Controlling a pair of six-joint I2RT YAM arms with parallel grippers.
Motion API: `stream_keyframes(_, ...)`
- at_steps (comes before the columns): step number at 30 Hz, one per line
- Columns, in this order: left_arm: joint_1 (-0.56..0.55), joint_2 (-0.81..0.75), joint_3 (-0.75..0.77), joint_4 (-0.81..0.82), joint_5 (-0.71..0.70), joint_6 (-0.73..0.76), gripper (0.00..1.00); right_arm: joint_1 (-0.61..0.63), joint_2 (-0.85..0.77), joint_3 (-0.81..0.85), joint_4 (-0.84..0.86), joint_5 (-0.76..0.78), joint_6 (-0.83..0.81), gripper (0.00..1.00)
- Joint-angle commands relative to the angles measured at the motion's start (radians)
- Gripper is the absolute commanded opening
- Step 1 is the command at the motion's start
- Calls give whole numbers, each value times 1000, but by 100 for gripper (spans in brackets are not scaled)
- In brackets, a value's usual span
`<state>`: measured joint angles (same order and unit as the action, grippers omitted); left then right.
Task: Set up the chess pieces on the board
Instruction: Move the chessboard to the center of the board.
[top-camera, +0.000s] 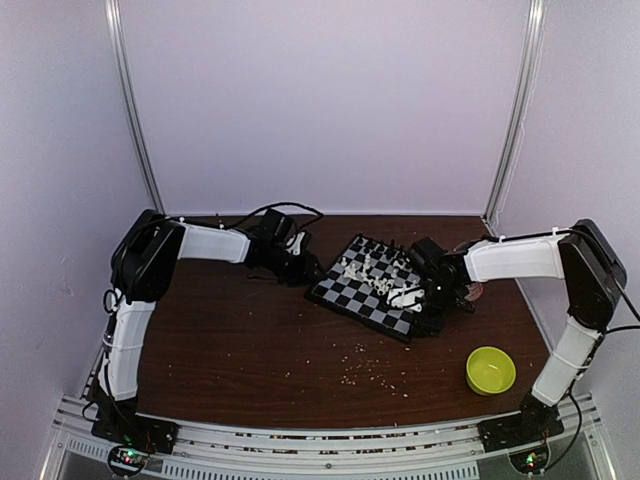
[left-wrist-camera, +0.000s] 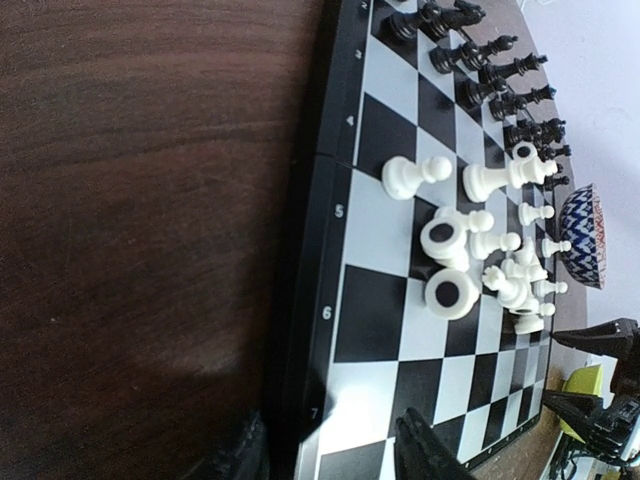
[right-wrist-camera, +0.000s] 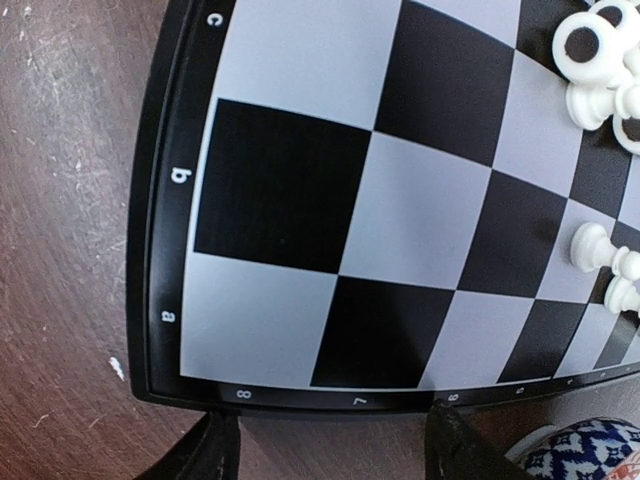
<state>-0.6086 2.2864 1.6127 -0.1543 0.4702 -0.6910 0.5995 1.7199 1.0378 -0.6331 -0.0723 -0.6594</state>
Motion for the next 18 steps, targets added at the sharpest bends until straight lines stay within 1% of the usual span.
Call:
stream_keyframes(1,-2,10,15,-1,52,17,43,17,40,38,37,-1,-4,62)
stream_keyframes(7,-4,-12,-34,6,69,25,43,31,43,47,55,2,-6,62)
stream_keyframes(15,-21,-71,-103,15,56,42,41,51,50,66,67,-13,-8,62)
stream_keyframes(18,-33,-110,-152,31,53,40,40,68,54,79,66,-14,-7,62)
